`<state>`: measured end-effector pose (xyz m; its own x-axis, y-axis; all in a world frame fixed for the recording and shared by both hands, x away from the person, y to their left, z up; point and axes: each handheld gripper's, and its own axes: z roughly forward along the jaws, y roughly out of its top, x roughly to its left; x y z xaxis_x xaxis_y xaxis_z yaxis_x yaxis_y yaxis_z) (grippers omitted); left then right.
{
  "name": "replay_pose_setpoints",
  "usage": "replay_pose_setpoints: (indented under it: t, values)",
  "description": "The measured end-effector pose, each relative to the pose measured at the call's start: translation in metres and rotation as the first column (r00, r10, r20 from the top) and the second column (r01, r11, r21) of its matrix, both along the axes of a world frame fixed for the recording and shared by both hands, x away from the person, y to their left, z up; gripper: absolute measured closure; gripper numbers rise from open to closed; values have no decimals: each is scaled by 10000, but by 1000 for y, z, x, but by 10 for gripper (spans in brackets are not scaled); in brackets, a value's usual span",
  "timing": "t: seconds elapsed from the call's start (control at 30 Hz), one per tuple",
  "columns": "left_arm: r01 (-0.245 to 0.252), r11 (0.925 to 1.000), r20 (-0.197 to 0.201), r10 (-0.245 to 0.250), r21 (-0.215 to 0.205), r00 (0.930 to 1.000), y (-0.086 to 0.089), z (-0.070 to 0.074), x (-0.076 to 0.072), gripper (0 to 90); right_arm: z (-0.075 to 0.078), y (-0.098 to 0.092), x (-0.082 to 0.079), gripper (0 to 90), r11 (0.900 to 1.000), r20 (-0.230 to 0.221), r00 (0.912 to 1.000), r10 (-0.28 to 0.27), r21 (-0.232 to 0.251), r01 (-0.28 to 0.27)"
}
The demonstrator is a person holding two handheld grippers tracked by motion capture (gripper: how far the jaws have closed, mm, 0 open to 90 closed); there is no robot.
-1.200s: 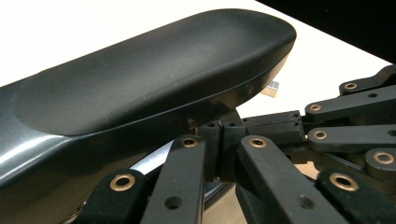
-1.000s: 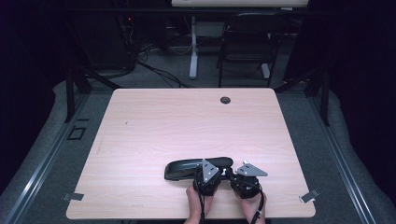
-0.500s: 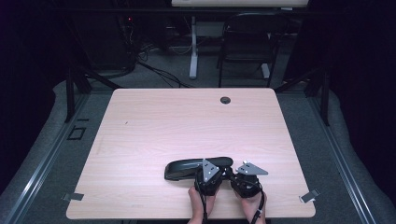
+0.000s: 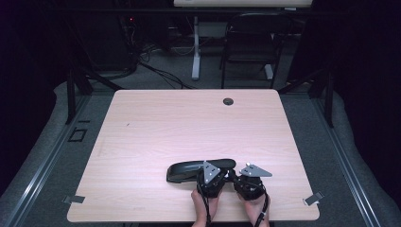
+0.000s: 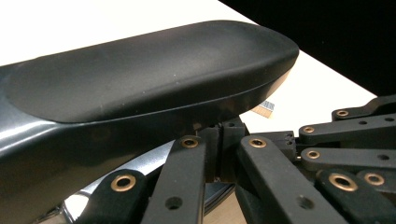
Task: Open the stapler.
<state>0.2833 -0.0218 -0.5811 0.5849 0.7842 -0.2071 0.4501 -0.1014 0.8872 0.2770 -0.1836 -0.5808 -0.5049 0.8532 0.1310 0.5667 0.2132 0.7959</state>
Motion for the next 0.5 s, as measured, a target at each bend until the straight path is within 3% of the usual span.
replay_pose_setpoints:
  t: [0.2, 0.23, 0.27, 0.33, 0.4, 0.5]
  values:
    - [8, 9999, -3, -8, -132, 10000, 1, 0, 0, 900, -1, -1, 0, 900, 9998, 64, 10000, -55, 165, 54]
    - [-72, 9995, 229, 79, -298, 9997, 1, 1, -2, 900, -1, -1, 0, 900, 9998, 42, 10000, -65, 182, 64]
    - [-242, 9985, 905, 286, -486, 9955, 3, 8, -4, 900, -1, -1, 0, 900, 9998, 72, 10000, -62, 167, 61]
    - [-47, 9987, 1885, 144, -516, 9820, 5, 38, -6, 900, -2, 0, -1, 900, 9999, 132, 9999, -62, 131, 61]
    - [359, 9992, 2133, -310, -190, 9765, 3, 57, -8, 900, -1, 0, 0, 900, 9999, 68, 10000, 7, 153, -8]
    - [525, 9983, 1938, -465, -259, 9799, 4, 59, -8, 900, 0, 0, 1, 900, 9999, -21, 10000, -6, 170, 7]
